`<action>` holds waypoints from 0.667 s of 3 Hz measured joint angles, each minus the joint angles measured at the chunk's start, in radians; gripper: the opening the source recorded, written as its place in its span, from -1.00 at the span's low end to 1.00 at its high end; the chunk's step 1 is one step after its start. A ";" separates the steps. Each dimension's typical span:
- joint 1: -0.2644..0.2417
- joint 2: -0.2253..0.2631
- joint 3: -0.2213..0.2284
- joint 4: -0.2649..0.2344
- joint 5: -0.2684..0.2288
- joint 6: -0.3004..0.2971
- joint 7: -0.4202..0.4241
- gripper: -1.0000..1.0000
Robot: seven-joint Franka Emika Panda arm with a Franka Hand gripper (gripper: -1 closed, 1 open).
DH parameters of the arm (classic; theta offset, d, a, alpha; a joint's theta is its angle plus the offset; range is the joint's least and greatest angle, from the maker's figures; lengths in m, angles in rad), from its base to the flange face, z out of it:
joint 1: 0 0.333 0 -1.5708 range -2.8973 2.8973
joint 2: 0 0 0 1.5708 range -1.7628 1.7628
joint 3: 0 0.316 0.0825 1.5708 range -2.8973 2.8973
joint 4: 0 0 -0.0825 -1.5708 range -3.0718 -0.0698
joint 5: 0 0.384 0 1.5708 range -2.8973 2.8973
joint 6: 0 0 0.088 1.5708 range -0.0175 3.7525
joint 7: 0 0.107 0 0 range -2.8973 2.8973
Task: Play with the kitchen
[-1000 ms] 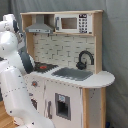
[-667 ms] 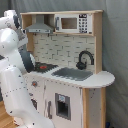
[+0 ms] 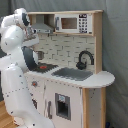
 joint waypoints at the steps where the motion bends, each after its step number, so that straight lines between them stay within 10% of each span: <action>1: 0.011 0.058 0.000 -0.090 -0.023 0.005 0.001 -1.00; 2: 0.035 0.118 0.001 -0.185 -0.045 0.025 0.014 -1.00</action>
